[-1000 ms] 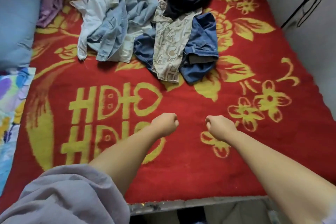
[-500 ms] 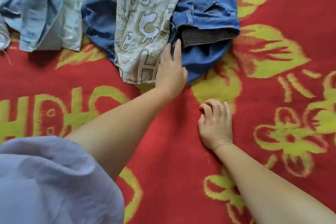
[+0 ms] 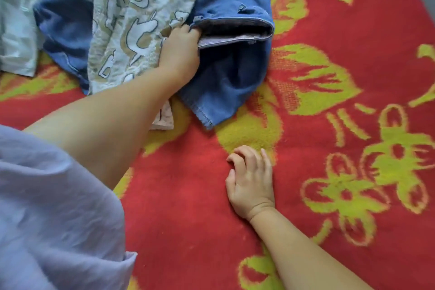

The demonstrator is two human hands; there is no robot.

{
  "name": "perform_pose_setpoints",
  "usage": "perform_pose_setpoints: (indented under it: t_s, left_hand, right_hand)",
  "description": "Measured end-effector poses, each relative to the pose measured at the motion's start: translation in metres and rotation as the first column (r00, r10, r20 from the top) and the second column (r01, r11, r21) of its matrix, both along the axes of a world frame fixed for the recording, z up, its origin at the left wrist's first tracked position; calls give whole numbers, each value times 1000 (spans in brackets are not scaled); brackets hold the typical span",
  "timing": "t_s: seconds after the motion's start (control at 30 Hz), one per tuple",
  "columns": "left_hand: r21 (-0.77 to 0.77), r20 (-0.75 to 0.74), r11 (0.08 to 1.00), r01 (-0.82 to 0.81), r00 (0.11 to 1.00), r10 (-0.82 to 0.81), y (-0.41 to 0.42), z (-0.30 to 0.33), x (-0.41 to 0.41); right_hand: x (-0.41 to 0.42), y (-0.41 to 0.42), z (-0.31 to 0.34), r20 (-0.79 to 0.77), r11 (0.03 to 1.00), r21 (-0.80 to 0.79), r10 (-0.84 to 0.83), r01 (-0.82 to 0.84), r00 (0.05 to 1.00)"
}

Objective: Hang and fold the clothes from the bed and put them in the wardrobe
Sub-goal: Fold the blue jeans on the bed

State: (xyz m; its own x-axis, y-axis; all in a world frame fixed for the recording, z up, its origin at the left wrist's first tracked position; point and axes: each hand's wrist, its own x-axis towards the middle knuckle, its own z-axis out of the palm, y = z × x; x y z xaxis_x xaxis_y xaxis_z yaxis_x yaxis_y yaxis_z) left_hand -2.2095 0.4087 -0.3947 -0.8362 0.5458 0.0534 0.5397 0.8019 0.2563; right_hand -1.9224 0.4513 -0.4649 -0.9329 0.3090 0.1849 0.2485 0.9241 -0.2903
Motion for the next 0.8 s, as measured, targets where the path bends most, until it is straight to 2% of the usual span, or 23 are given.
perform_pose_setpoints:
  t_s: [0.07,0.2,0.27,0.33,0.4,0.5,0.6,0.7,0.77,0.8]
  left_hand:
    - [-79,-45,991,112,992,-116,-16,2,25]
    - [-237,-71,956,175,978,-196,-70,-2,101]
    - [-325,-21,921,217,972,-236,-98,4,132]
    - [-394,68,878,271,962,-266,-123,19,158]
    - [-413,133,857,309,951,-279,-144,46,179]
    - [-326,227,900,288,948,-222,-168,108,202]
    - [-217,320,960,179,942,-103,-186,185,226]
    - [-111,436,992,-67,893,109,-208,260,254]
    - [51,546,964,-260,816,191,-232,300,269]
    - [183,595,928,-325,788,159,-246,317,273]
  right_hand:
    - [-1,1,1,6,1000,-6,-17,18,1000]
    - [-3,-1,13,89,998,-51,-36,41,995]
    - [5,-5,25,171,980,-183,-46,78,984]
    - [19,-13,47,286,901,-387,-84,195,955]
    - [32,-21,81,312,845,-450,-155,289,937]
    - [31,-30,153,212,908,-365,-132,204,968]
    - [7,-36,236,188,892,-440,-23,105,982]
    - [-19,-51,322,215,889,-455,163,-49,963]
    - [-32,-73,375,219,889,-438,252,-136,942]
    - [-39,-86,399,207,888,-428,278,-169,938]
